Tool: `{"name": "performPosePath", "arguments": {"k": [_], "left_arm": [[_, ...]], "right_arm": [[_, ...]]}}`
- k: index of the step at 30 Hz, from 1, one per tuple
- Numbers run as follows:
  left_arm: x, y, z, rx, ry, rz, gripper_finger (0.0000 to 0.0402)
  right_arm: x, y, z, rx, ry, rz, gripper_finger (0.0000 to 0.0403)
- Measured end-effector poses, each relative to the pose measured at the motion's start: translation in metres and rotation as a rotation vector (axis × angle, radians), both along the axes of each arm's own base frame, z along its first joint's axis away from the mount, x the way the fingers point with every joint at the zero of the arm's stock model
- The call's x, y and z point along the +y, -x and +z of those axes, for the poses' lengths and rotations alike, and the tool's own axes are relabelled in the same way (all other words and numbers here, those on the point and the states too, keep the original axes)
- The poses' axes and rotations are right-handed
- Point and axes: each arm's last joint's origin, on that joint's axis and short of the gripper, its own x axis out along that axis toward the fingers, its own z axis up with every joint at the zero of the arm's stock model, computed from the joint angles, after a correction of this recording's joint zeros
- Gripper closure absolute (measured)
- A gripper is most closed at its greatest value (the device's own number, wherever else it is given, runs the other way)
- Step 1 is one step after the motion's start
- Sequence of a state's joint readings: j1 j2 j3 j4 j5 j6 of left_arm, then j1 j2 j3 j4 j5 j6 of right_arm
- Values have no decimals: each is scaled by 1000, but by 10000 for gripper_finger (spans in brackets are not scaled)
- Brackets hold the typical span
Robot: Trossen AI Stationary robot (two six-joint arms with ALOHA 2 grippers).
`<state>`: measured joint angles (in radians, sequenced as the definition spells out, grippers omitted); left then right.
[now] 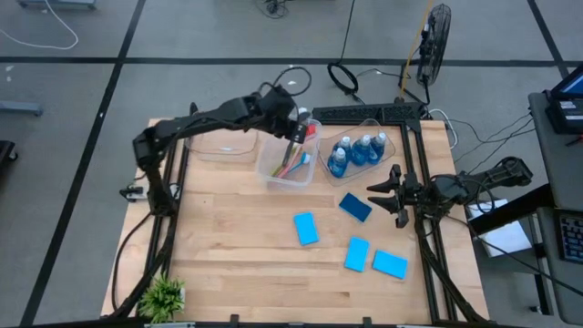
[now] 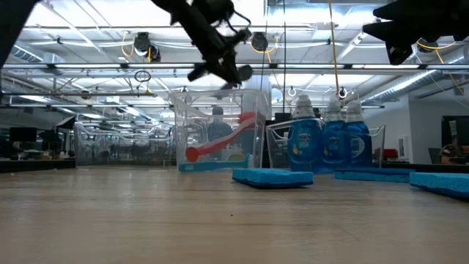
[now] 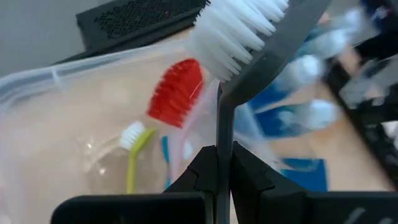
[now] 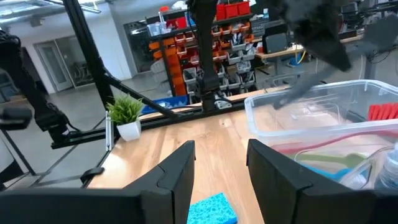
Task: Pick & Place Kitchen Sink Supplies
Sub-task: Put the gray dish brush into the transparent container
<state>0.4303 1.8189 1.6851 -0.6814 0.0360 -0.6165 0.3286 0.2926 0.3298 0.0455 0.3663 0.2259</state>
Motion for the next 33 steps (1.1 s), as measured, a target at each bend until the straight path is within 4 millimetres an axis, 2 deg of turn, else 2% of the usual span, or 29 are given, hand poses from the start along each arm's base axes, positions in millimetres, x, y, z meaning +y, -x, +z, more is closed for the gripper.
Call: {"name": "performPosePath", "arguments": {"k": [4, 11, 18, 33], "left_arm": [[11, -8, -16, 85, 37, -19, 382], [8, -1, -30, 251, 66, -22, 381], [7, 0, -33, 281, 54, -14, 381], [2, 4, -60, 358, 94, -27, 380]], "right_arm": [[0, 0, -1, 14, 4, 0, 268], [0, 0, -2, 20, 7, 1, 268], [0, 0, -2, 20, 9, 1, 268], [0, 0, -2, 20, 9, 1, 268]]}}
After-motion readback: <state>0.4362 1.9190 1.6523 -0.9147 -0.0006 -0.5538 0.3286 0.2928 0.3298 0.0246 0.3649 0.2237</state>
